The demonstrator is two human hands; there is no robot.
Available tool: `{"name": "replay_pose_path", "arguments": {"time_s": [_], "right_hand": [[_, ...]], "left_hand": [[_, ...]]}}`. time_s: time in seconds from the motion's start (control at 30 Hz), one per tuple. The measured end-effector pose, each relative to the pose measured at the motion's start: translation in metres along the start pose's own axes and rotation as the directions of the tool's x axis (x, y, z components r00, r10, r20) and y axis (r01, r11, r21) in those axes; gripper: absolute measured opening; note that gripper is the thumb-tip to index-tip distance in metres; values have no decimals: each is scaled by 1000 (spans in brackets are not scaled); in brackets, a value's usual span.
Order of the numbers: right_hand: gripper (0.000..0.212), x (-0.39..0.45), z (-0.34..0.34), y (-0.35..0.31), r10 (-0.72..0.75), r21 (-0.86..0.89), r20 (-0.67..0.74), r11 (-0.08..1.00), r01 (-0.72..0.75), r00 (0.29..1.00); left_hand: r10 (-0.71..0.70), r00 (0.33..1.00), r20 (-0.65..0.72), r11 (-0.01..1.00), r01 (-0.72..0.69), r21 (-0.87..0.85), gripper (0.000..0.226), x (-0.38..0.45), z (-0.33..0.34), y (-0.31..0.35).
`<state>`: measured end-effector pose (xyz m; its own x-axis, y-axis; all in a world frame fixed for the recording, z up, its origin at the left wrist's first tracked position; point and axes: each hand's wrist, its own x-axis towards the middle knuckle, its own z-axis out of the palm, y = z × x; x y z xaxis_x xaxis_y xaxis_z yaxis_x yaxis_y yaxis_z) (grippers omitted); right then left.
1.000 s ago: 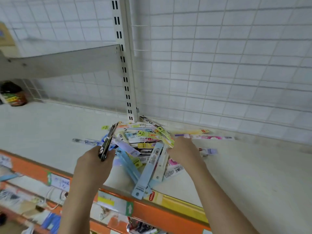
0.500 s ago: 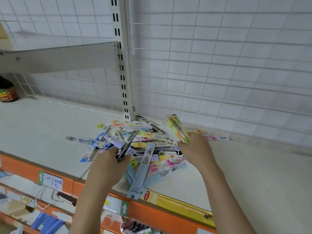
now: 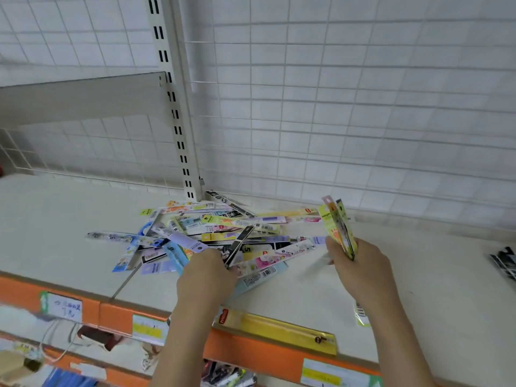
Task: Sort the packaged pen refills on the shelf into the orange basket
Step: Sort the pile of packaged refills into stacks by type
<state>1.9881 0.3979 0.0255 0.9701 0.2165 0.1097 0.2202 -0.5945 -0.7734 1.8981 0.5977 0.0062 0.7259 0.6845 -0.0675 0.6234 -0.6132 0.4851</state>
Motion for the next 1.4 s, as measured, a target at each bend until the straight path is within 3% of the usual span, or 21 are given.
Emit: {"name": "replay_pose_path", "arguments": {"time_s": [0.1,0.27,0.33,0.43,0.5,0.6,0.7,0.9,1.03,1.1,1.2,1.23,1.4], "right_hand": [[31,-4,-2,3,13,-9,3,1000,-13,1000],[13,-7,-1,4,41,-13,56,999,-40,998],[19,-8,0,5,33,-9,79,999,-33,996],[29,-11,3,5,27,22,112,999,-29,993],[24,-12,6,4,17,14,141,1000,-19,990],[18,-16,8,2,-31,-19,189,999,35,982],[28,-20,13,-3,-94,-101,239,987,121,966],[14,-23,24,-6,-183,-145,398,955,259,899],[27,-27,27,-12,-153,-201,518,935,293,842],[23,-31,31,-14,-124,-203,576,936,288,808],[66,-36,40,-18,-97,-244,655,911,332,750],[71,-36,42,-18,-109,-250,667,899,359,737],[66,-36,50,-22,-132,-236,678,893,384,723]], "left_hand": [[48,998,-34,990,-52,-134,14,-7,-9,7],[132,981,-144,932,-173,-319,15,-20,-31,19],[141,977,-161,892,-196,-406,15,-25,-36,21],[182,970,-164,880,-235,-414,38,-30,-39,17],[185,973,-136,890,-224,-397,45,-31,-39,11],[169,978,-123,886,-205,-416,36,-33,-41,1],[144,976,-162,860,-204,-467,28,-33,-44,-7],[77,960,-268,814,-216,-539,19,-35,-48,-21],[29,943,-332,814,-214,-540,19,-37,-48,-30],[11,939,-345,808,-211,-550,16,-38,-49,-35],[-18,941,-337,802,-187,-568,19,-38,-49,-44],[-30,943,-332,802,-176,-571,20,-39,-50,-47],[-108,926,-363,800,-136,-585,23,-43,-52,-55]]}}
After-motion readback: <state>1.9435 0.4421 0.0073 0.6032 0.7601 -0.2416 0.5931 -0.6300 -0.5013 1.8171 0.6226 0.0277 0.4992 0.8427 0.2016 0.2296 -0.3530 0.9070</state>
